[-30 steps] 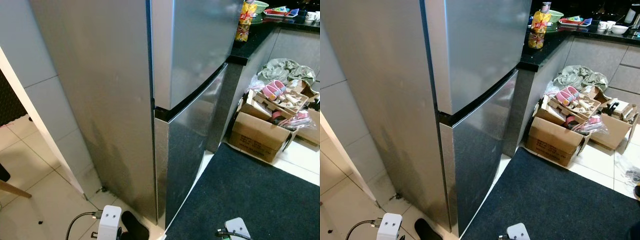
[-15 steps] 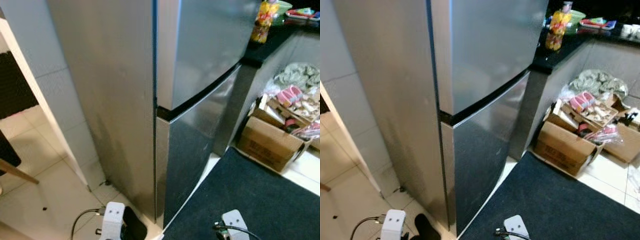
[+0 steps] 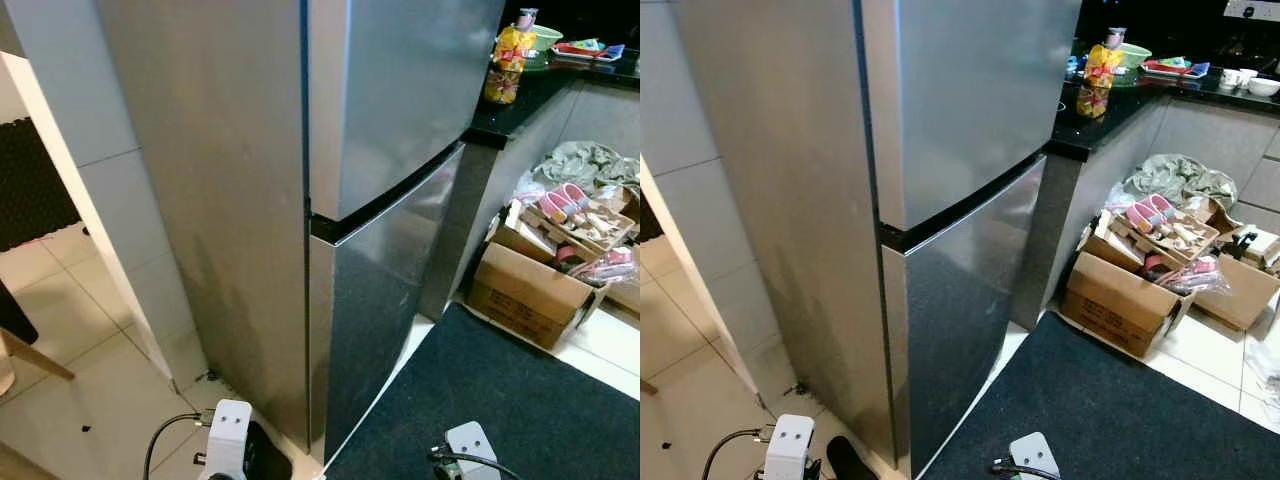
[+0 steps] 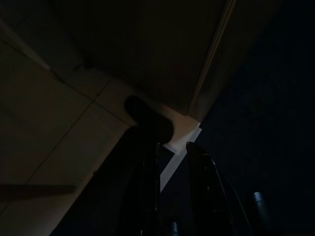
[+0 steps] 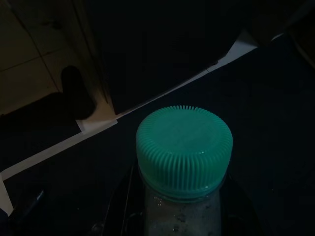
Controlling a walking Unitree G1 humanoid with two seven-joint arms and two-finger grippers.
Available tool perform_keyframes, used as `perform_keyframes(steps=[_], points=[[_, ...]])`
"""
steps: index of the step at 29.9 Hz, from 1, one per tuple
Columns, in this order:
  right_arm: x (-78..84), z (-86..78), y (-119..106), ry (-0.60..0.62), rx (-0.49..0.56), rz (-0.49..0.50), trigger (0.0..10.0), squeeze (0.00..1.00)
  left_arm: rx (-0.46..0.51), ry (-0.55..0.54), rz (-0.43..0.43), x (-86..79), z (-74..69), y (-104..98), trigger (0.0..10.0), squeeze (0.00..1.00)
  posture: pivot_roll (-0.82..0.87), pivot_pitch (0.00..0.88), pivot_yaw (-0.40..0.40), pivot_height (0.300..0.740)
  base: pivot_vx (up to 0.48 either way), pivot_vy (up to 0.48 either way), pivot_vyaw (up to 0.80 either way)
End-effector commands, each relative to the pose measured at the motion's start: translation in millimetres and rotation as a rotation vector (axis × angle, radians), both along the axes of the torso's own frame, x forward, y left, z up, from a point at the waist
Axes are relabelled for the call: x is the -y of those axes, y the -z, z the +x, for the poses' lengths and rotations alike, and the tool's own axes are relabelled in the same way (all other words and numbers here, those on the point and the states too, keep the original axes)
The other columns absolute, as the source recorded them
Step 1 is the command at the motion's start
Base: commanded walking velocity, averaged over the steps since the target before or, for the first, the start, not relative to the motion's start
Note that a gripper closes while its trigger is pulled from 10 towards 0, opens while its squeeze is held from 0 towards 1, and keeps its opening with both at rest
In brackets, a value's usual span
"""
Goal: Restocking fridge
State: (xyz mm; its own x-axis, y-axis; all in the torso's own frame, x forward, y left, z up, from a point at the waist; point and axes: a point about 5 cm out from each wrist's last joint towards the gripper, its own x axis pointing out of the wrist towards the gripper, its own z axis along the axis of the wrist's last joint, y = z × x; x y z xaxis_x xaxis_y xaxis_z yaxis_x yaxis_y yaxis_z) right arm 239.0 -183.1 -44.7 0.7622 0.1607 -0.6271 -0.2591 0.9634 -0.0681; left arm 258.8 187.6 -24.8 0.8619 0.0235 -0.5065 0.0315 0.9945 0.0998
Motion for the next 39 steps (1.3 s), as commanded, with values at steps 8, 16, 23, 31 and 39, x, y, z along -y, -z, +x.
perform_keyframes(steps=[8,16,23,31,39], points=[[-2.7,-4.6,4,0.019,-0.015,0.018,10.0,0.0,-0.037,0.026,0.005,-2.3,-6.2,6,10.0,0.0,0.0,0.12,-0.012,0.74,0.0,0.0,0.0],[-2.5,-7.1,5,0.021,-0.021,0.02,10.0,0.0,-0.033,0.014,0.005,-1.7,-6.6,6,10.0,0.0,0.0,0.12,-0.012,0.74,0.26,0.0,0.0],[-4.8,-6.9,5,0.023,-0.021,0.024,10.0,0.0,-0.024,0.016,0.007,-2.0,-7.6,6,10.0,0.0,0.0,0.119,-0.01,0.74,0.037,0.0,0.0],[-8.8,-9.6,7,0.01,-0.02,0.028,10.0,0.0,-0.001,0.007,0.013,-3.5,-4.6,3,10.0,0.0,-0.01,0.129,-0.008,0.74,0.0,0.0,0.0],[-5.7,-12.9,9,0.021,-0.028,0.034,10.0,0.0,0.005,-0.002,0.011,-1.6,-1.9,2,10.0,0.0,-0.04,0.113,-0.025,0.74,0.0,0.0,0.0]])
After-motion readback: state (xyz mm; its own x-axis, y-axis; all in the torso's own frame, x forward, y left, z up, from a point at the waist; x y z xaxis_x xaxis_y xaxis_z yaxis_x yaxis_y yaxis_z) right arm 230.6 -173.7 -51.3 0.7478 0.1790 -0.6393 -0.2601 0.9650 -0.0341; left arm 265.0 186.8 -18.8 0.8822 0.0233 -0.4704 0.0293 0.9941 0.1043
